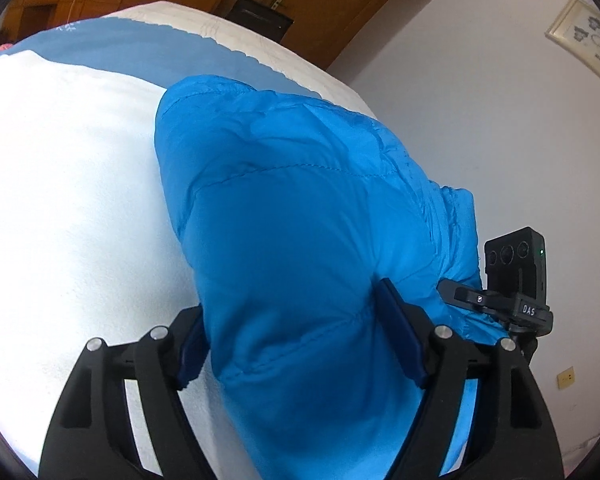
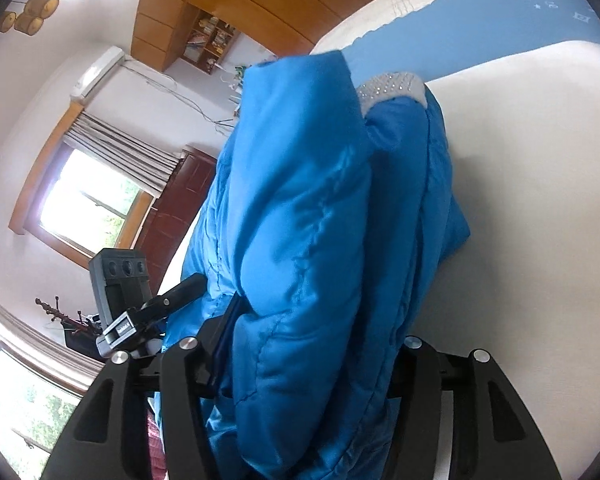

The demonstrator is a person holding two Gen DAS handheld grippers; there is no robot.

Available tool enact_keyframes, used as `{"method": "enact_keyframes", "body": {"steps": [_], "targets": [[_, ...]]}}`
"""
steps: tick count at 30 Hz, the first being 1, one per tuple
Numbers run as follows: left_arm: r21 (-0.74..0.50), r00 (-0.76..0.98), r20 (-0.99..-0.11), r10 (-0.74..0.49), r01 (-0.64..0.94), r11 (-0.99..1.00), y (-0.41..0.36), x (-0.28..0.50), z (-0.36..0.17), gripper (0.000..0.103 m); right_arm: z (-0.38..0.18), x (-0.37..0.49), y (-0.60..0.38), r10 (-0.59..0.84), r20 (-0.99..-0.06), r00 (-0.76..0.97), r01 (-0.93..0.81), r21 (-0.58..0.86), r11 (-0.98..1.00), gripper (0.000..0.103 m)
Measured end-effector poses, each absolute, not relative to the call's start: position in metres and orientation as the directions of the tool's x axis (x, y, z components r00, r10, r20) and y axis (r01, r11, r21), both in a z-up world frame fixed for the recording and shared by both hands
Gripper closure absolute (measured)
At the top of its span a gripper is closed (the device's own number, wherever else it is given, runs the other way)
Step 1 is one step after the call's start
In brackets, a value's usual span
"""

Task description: Fold large clothes

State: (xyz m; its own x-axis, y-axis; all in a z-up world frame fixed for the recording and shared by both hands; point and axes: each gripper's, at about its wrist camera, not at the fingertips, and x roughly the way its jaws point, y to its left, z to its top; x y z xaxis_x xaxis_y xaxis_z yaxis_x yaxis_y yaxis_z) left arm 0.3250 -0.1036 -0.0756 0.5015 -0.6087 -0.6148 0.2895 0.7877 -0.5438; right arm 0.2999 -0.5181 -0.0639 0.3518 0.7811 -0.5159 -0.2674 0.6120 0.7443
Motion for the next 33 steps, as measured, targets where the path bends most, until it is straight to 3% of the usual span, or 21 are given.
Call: {"method": "enact_keyframes", "body": {"steps": [4,9,17,19,30,33], "targets": [[-0.507,0.505,-0.65,-0.568,0.269,0.819,-0.104,0.327,-0.063,0.025,-0.047,0.289,-0.511,0.739,-0.563,0.37,-0.271,0.696,0.666,0.031],[-0.378,0.579,-0.657,-0.482,0.301,0.876,-0.094,0.294,-0.028,0.025,-0.013,0.241,-0.518,0.643,-0.628,0.439,-0.316,0.562,0.765,0.023],[-0.258,0.6,-0.687,-0.41,0.326,0.91,-0.108,0.244,-0.031,0.024,0.003,0.19,-0.522,0.551,-0.676,0.49,-0.309,0.456,0.834,0.024],[-0.263,0.597,-0.692,-0.407,0.317,0.911,-0.105,0.241,-0.039,0.023,-0.002,0.186,-0.521,0.542,-0.691,0.479,-0.294,0.456,0.84,0.028],[-0.268,0.583,-0.713,-0.389,0.286,0.92,-0.103,0.247,-0.05,0.022,-0.031,0.192,-0.521,0.508,-0.725,0.465,-0.23,0.455,0.86,0.028],[-0.241,0.597,-0.717,-0.36,0.272,0.932,-0.102,0.234,-0.039,0.014,-0.014,0.178,-0.521,0.453,-0.733,0.508,-0.231,0.391,0.891,0.022]]}}
